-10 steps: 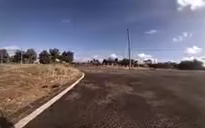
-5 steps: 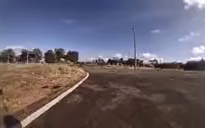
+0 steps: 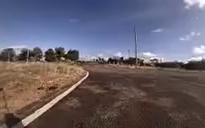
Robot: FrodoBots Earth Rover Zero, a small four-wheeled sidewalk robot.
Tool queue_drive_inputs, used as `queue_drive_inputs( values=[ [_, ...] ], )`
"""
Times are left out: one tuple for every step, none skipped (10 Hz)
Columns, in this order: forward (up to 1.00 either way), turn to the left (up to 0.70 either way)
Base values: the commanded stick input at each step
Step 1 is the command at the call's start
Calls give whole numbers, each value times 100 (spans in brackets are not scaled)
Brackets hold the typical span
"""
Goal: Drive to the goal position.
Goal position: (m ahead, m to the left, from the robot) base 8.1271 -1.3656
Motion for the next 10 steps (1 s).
queue_drive_inputs(
  values=[
    [45, 0],
    [45, 0],
    [45, 0],
    [45, 0],
    [45, 12],
    [45, 25],
    [45, 27],
    [45, 27],
    [45, 27],
    [45, 27]
  ],
)
